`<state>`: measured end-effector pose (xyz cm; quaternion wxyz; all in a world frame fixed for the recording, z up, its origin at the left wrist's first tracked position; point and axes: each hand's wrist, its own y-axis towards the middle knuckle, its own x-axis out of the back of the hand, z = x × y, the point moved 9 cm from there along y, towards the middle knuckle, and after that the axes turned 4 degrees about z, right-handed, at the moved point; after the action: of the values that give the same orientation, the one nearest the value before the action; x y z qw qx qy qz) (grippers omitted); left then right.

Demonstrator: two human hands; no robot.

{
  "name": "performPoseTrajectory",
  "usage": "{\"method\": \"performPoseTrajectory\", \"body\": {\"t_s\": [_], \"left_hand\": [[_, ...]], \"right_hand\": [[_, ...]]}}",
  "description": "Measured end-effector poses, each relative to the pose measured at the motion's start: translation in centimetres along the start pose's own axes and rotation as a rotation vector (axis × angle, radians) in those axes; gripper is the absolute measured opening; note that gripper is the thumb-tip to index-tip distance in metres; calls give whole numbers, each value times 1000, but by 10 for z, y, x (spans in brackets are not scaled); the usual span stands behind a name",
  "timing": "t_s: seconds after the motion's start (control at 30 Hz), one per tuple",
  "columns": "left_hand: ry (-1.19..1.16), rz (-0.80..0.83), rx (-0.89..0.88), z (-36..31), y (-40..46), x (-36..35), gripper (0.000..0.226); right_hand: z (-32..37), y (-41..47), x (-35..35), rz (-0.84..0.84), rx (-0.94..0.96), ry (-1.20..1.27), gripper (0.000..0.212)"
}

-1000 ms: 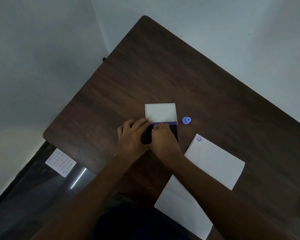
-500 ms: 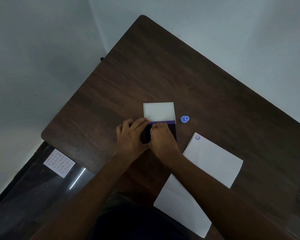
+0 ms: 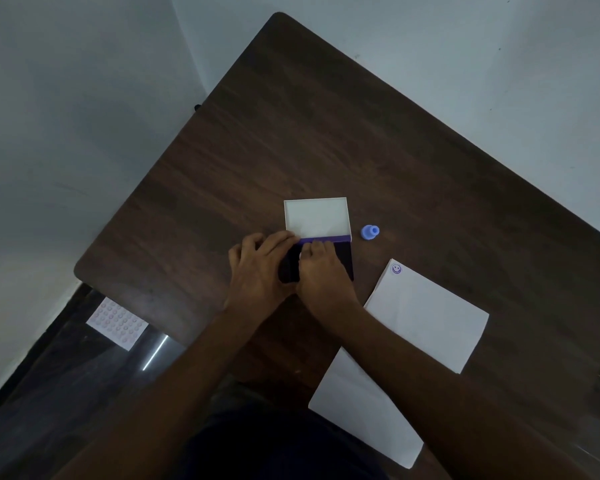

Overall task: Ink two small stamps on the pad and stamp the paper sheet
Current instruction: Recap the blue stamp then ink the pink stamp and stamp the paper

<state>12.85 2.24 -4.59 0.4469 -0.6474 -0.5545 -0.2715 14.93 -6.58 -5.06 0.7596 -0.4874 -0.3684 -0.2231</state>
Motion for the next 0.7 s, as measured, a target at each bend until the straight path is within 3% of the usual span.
{"method": "performPoseTrajectory", "body": {"t_s": [0.47, 0.53, 0.63, 0.7], "left_hand": [[107, 33, -7, -16, -2, 7, 79], [126, 52, -5, -17, -2, 6, 83], [146, 98, 4, -23, 2, 7, 91], [112, 100, -29, -32, 2, 9, 82]], "right_hand": [[-13, -13, 0, -124, 13, 186, 46], [-27, -24, 9, -236, -45, 368, 36], [-68, -63, 21, -480, -288, 737, 26], [-94, -90, 21, -607, -400, 851, 21]]}}
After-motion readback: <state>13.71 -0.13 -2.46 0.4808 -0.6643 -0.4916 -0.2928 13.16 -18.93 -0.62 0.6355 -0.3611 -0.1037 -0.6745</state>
